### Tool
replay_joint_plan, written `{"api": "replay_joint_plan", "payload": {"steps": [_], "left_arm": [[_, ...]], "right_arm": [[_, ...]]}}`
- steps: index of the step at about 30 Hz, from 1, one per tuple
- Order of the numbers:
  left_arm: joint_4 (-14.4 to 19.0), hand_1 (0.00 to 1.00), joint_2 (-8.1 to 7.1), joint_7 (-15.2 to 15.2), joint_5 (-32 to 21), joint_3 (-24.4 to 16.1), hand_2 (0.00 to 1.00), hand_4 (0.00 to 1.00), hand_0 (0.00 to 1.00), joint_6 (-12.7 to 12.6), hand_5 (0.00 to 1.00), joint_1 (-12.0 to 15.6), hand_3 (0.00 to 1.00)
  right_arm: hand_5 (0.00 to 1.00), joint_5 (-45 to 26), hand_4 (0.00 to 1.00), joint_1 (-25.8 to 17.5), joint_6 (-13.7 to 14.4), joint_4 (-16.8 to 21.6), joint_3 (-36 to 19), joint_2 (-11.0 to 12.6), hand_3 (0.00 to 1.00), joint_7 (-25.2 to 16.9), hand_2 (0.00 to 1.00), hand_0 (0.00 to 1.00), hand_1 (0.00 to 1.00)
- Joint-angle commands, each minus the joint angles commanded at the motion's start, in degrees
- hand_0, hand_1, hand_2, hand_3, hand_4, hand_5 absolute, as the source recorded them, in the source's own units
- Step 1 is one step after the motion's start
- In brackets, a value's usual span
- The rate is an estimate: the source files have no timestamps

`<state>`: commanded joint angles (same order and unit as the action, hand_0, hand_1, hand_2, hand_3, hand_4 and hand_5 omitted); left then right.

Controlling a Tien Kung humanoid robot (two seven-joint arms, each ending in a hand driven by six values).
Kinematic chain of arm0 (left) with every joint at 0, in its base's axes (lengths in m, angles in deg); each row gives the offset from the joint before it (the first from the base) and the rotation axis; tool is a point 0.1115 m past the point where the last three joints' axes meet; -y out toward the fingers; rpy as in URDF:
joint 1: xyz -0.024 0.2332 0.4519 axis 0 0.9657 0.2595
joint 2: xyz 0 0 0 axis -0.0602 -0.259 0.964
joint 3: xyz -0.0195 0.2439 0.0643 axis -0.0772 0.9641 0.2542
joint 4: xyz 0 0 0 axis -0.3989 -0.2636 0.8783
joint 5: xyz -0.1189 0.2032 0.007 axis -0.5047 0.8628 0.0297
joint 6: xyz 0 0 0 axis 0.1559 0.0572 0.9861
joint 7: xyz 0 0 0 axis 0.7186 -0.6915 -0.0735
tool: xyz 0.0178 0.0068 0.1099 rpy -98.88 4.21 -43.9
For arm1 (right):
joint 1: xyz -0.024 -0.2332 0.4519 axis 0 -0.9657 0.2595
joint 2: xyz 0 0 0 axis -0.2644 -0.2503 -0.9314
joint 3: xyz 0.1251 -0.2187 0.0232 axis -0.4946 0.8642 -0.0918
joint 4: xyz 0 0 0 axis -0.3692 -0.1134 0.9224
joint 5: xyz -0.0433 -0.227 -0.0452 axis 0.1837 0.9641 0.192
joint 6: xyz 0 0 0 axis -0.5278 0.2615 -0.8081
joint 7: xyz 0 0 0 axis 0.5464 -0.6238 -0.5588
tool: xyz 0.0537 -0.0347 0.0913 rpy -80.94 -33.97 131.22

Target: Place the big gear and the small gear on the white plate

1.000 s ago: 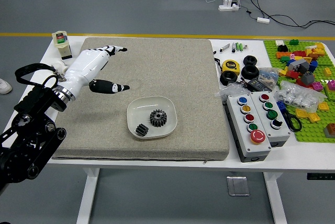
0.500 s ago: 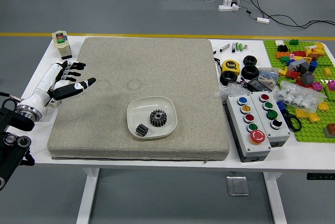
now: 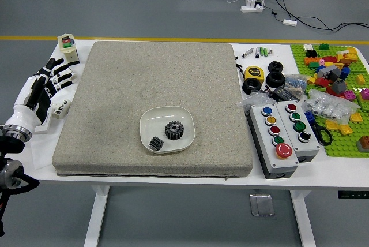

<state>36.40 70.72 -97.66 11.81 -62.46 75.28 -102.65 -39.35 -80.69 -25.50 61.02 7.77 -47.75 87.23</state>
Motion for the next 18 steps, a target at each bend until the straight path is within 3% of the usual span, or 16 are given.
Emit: {"api": "replay_joint_plan", "payload": {"steps": [18], "left_arm": [[-0.52,0.839,0.22,-0.13,-0.63,-1.38,0.896,0.947,0.775,0.41,0.986,0.82,0.867]], "right_arm": [[0.787,-0.15,0.927,0.17,0.05,0.06,0.37,0.19,0.748,-0.04,0.824,0.756,0.798]]}}
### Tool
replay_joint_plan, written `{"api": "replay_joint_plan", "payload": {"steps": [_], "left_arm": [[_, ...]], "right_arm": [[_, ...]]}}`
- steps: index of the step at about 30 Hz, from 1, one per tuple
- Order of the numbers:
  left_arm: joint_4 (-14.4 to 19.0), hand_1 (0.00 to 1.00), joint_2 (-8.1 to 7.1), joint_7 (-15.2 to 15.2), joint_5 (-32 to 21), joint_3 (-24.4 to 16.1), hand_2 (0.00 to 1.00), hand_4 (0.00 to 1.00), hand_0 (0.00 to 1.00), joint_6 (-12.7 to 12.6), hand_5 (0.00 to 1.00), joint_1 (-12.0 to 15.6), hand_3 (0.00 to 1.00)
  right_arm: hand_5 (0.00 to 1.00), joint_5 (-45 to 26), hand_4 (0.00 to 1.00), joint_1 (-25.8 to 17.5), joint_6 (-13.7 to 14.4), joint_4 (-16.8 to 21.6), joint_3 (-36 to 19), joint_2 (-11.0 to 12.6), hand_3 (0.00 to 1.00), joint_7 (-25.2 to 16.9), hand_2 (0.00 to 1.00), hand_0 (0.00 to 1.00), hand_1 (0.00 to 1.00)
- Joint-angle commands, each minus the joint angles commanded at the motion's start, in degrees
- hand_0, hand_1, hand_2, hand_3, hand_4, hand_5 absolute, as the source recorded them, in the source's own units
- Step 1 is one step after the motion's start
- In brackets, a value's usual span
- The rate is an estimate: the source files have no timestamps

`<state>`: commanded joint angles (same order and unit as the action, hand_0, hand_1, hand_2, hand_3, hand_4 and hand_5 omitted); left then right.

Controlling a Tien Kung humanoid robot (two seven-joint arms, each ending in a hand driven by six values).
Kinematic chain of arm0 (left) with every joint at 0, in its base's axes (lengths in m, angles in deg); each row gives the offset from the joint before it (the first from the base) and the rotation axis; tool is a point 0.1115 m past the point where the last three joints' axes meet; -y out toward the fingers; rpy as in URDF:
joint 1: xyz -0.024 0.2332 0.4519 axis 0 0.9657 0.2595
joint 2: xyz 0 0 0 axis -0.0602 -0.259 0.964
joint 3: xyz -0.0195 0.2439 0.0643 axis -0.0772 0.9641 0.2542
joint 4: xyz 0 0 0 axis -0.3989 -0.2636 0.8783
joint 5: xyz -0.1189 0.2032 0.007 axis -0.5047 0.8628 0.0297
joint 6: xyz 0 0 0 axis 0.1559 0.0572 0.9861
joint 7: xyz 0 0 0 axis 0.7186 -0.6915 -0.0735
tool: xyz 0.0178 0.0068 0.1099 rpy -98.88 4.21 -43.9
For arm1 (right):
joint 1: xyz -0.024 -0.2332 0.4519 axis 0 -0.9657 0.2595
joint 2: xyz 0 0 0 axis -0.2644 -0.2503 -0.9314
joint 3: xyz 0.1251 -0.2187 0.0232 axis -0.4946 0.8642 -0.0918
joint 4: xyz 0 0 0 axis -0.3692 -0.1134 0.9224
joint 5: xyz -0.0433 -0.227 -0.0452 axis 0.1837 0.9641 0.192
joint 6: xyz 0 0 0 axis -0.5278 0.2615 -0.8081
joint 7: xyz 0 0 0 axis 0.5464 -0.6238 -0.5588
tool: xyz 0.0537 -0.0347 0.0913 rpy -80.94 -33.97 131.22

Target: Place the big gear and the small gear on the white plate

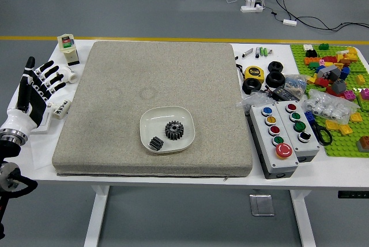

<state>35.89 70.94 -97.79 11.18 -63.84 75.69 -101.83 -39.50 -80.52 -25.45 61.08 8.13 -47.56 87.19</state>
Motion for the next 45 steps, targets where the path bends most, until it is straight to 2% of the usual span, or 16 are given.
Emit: {"api": "replay_joint_plan", "payload": {"steps": [7,8,13,14,19,20,45], "left_arm": [[-0.2,0.847,0.05,-0.24,0.58,-0.31,0.903,0.949,0.781,-0.1,0.991,0.08,0.87],[-0.33,0.895,0.07,-0.3,0.62,-0.33,0.95,0.951,0.803,-0.2,0.996,0.07,0.888],[-0.58,0.895,0.04,-0.66,1.04,-0.42,0.95,0.951,0.803,-0.73,0.996,0.12,0.888],[-0.67,0.958,0.03,-0.71,1.03,-0.42,0.998,0.953,0.845,-0.86,0.998,0.12,0.928],[-0.71,0.958,-0.01,-0.87,1.23,-0.42,0.998,0.953,0.845,-1.47,0.998,0.23,0.928],[-0.72,0.984,-0.01,-0.87,1.3,-0.44,0.998,0.955,0.862,-1.5,0.998,0.23,0.965],[-0.91,0.998,-0.31,-0.64,1.29,-0.37,0.998,0.97,0.863,-1.36,0.998,0.31,0.99]], "right_arm": [[0.787,-0.05,0.926,0.02,0.04,0.02,0.03,0.04,0.749,-0.03,0.824,0.757,0.798],[0.788,-0.04,0.927,0.04,0.05,0.01,0.05,0.02,0.749,-0.02,0.824,0.756,0.797],[0.788,-0.17,0.927,0.08,0.06,0.0,0.2,0.0,0.749,0.01,0.824,0.756,0.797],[0.789,-0.19,0.926,0.1,0.04,0.0,0.26,0.01,0.749,0.01,0.824,0.757,0.797],[0.789,-0.26,0.926,0.15,0.05,-0.01,0.44,0.01,0.749,0.03,0.824,0.757,0.797],[0.788,-0.27,0.926,0.16,0.04,-0.01,0.49,0.02,0.749,0.03,0.824,0.756,0.797],[0.787,-0.35,0.926,0.2,0.07,-0.01,0.64,-0.04,0.75,0.08,0.823,0.756,0.796]]}}
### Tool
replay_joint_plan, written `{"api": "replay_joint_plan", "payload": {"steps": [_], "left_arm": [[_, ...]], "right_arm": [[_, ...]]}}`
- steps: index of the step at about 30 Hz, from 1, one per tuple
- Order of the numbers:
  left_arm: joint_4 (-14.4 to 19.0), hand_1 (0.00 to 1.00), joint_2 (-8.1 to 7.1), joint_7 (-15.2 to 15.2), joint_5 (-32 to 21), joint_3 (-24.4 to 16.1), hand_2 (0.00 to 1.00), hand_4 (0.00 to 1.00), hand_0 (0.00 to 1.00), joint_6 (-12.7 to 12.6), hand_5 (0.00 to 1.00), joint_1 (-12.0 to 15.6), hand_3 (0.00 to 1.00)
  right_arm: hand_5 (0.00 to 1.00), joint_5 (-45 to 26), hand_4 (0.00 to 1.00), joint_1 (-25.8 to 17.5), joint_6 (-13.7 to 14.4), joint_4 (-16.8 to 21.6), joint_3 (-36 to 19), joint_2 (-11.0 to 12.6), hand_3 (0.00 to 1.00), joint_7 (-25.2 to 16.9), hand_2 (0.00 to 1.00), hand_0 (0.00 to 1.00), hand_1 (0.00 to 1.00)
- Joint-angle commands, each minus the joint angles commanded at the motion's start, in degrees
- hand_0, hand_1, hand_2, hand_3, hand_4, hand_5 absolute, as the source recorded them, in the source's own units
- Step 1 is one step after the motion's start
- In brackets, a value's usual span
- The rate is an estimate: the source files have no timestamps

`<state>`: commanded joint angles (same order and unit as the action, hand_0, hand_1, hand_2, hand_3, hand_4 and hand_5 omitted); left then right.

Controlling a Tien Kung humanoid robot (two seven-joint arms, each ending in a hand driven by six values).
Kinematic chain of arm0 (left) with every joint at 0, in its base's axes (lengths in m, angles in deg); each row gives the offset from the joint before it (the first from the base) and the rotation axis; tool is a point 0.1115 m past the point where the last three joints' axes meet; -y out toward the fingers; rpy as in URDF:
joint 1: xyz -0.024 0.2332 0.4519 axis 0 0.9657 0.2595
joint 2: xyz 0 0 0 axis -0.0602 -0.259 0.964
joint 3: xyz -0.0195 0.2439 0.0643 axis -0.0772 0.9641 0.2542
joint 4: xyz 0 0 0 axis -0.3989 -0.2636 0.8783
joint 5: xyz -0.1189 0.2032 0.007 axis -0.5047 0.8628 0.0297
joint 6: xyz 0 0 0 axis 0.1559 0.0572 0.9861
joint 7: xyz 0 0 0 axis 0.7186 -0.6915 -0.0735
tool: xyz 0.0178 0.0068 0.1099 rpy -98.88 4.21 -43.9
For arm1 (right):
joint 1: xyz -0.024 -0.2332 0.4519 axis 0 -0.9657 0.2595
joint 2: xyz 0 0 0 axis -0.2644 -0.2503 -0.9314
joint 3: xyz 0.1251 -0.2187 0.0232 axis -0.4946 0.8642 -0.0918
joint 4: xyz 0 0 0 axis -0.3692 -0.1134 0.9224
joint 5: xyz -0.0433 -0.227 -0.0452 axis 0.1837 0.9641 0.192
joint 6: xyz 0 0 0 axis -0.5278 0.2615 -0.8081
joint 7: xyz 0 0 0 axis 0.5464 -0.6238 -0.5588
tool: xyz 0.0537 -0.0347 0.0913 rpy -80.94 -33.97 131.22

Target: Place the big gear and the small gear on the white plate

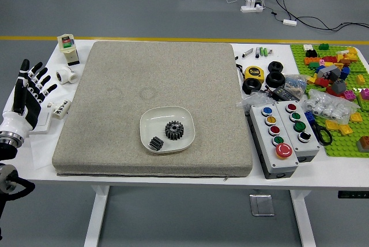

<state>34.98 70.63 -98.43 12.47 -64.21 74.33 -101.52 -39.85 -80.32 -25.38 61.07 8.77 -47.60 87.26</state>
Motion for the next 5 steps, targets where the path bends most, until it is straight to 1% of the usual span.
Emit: {"api": "replay_joint_plan", "payload": {"steps": [5], "left_arm": [[0.02,0.998,-0.01,0.06,0.02,-0.01,0.998,0.97,0.863,0.0,0.998,-0.04,0.99]], "right_arm": [[0.787,-0.02,0.926,0.0,-0.02,0.0,-0.02,0.01,0.75,-0.04,0.823,0.756,0.796]]}}
